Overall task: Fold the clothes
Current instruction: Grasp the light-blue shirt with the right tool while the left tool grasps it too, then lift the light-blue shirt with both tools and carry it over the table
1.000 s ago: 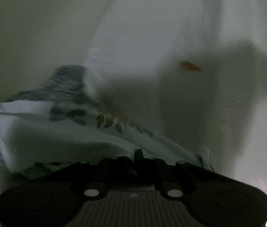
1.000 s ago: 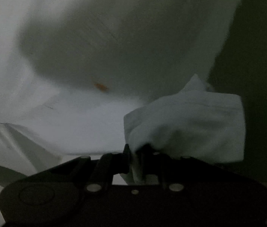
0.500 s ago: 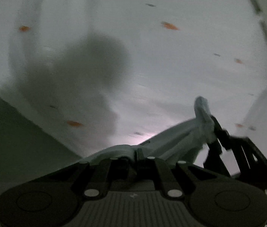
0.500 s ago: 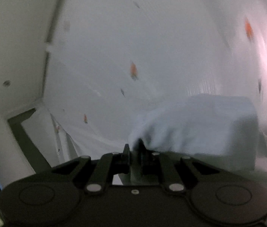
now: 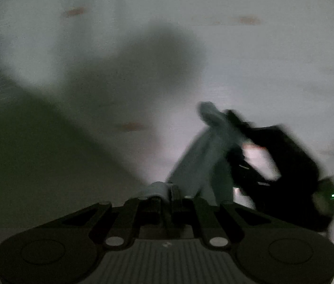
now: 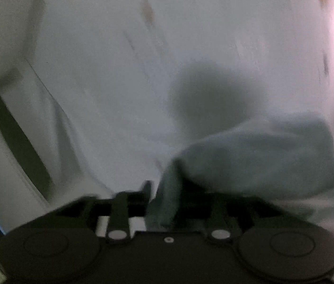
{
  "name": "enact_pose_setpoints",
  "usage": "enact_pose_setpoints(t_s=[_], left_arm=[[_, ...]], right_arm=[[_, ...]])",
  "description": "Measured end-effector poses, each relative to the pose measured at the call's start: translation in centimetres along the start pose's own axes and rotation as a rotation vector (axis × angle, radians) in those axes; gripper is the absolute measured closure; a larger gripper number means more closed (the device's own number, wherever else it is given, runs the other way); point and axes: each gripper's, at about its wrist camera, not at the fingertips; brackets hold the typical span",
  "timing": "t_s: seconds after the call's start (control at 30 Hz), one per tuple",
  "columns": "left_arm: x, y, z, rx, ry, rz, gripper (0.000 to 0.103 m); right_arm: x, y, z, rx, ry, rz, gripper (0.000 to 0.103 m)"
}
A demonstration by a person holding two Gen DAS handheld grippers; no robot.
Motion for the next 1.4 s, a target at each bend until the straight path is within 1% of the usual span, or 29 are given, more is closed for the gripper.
enact_pose_setpoints(t_s=[0.03,0.1,0.13,0.17,0.2,0.23,0.33,0.4,0.43,0.47,0.5,0.53,0.6,0.67,0.73,0.8,0.87,0.97,1.07,1.17,1.23,1.3,1.33,1.37,1.4], left_arm=[[2.7,0.3,1.9,0.016,0.115,-0.023,0.092],[8.3,0.6,5.3,0.103,0.306,-0.098,0.092],[10.7,0.7,6.6,0.145,0.374,-0.122,0.092],[12.3,0.8,7.3,0.161,0.414,-0.118,0.09],[13.2,0.8,7.6,0.151,0.44,-0.099,0.085],[13.7,1.0,7.6,0.145,0.449,-0.078,0.084],[13.9,2.1,8.3,0.168,0.416,-0.064,0.08],[13.9,2.5,9.2,0.173,0.407,-0.053,0.076],[14.5,2.1,8.9,0.174,0.404,-0.035,0.075],[14.8,1.8,8.5,0.176,0.403,-0.01,0.071],[14.6,1.7,8.3,0.176,0.403,0.019,0.069],[14.2,1.7,8.1,0.176,0.398,0.047,0.067],[12.9,1.8,8.0,0.175,0.378,0.097,0.06],[12.4,1.9,7.9,0.174,0.353,0.134,0.055],[11.6,2.0,7.7,0.169,0.348,0.182,0.054],[11.1,2.2,7.7,0.156,0.354,0.209,0.052],[11.1,2.5,7.8,0.146,0.353,0.206,0.051],[11.2,2.9,8.4,0.154,0.345,0.185,0.05],[10.7,2.9,9.3,0.165,0.347,0.222,0.05],[10.5,3.1,9.9,0.167,0.341,0.229,0.044],[10.8,3.4,10.2,0.17,0.334,0.207,0.044],[11.2,3.6,10.3,0.17,0.341,0.198,0.044],[11.3,3.7,10.2,0.167,0.345,0.197,0.044],[11.3,3.8,10.1,0.158,0.35,0.198,0.044],[11.4,3.9,9.9,0.141,0.355,0.206,0.044]], right_arm=[[-1.0,-1.8,2.5,0.095,-0.052,0.021,0.06],[-3.1,-6.1,6.8,0.304,-0.168,0.026,0.061],[-3.8,-8.2,7.8,0.362,-0.22,0.001,0.061],[-4.2,-9.4,8.1,0.396,-0.256,-0.028,0.061],[-4.6,-10.8,8.3,0.446,-0.302,-0.066,0.061],[-5.4,-12.2,8.1,0.488,-0.343,-0.094,0.06],[-6.7,-13.6,7.9,0.541,-0.392,-0.116,0.06],[-6.4,-12.9,8.4,0.547,-0.398,-0.11,0.059],[-6.5,-12.7,8.5,0.549,-0.397,-0.107,0.059],[-6.5,-12.8,8.6,0.551,-0.394,-0.11,0.059],[-6.4,-12.7,9.0,0.551,-0.394,-0.114,0.059],[-6.3,-12.5,9.4,0.551,-0.392,-0.117,0.059],[-6.2,-12.7,9.6,0.542,-0.387,-0.124,0.059],[-7.0,-13.4,9.7,0.552,-0.414,-0.128,0.058],[-7.8,-13.9,10.0,0.562,-0.445,-0.131,0.058],[-8.6,-13.8,9.7,0.57,-0.483,-0.128,0.058],[-9.6,-13.9,9.7,0.577,-0.526,-0.117,0.058],[-10.9,-14.0,9.4,0.593,-0.578,-0.101,0.057],[-11.9,-14.7,9.3,0.617,-0.624,-0.095,0.055],[-12.8,-15.6,9.3,0.66,-0.603,-0.064,0.054],[-13.3,-16.3,9.5,0.699,-0.545,-0.004,0.055],[-13.8,-17.1,9.4,0.724,-0.497,0.08,0.061],[-13.8,-17.3,9.1,0.705,-0.498,0.089,0.07],[-13.7,-17.2,8.9,0.682,-0.487,0.081,0.096],[-13.7,-16.7,8.7,0.642,-0.467,0.081,0.095]])
Point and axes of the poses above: each gripper's, at about its wrist camera, not at the fingertips, and z roughly the way its jaws point, x to its left, y to its top, and after that the axes turned 11 degrees about -z, right-handed
